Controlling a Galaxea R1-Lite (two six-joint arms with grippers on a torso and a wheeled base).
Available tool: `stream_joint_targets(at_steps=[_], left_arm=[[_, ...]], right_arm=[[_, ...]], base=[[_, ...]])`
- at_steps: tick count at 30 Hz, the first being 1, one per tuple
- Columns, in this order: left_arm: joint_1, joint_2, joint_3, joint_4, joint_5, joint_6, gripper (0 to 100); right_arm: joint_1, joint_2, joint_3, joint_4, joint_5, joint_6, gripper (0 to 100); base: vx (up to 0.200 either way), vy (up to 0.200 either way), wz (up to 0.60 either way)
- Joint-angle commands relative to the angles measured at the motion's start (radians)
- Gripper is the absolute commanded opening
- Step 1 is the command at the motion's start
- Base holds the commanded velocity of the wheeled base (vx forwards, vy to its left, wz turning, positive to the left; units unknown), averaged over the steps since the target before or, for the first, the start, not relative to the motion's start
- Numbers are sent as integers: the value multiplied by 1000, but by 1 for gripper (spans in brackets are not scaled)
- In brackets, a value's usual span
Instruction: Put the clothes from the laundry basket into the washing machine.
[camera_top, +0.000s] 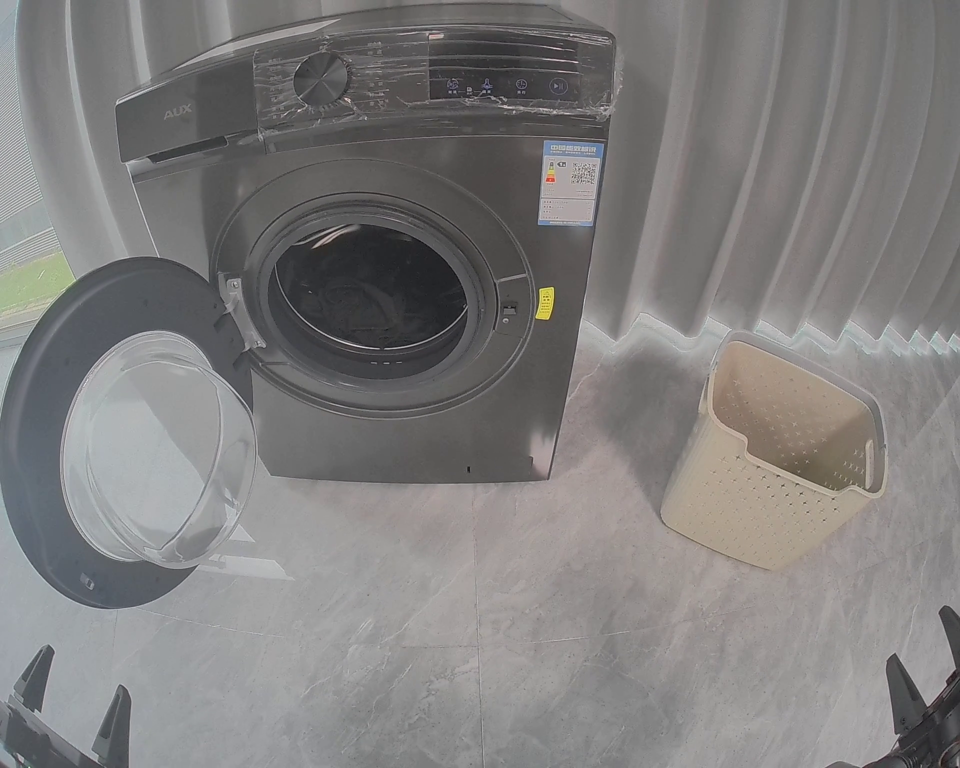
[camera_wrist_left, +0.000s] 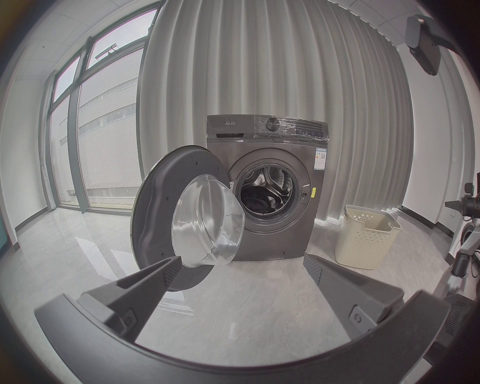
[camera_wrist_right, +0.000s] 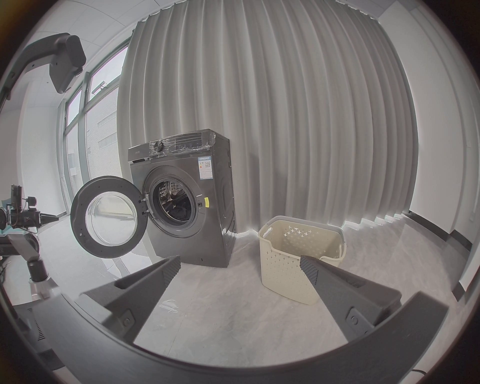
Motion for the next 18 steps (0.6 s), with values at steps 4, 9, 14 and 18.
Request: stream_joint_targets(at_steps=[4, 9, 14, 18], left_arm=[[0, -11, 16, 0, 0, 0, 100], [0, -9, 16, 0, 0, 0, 100], [0, -11, 16, 0, -2, 2, 100], [0, -11, 16, 0, -2, 0, 100]], right_arm=[[2, -1, 16, -2, 1, 7, 100], [5, -3, 16, -3, 1, 10, 100], [3, -1, 18, -3, -1, 34, 100], [3, -1, 18, -5, -1, 33, 100]], base=[[0, 0, 0], [0, 0, 0], [0, 0, 0], [0, 0, 0]])
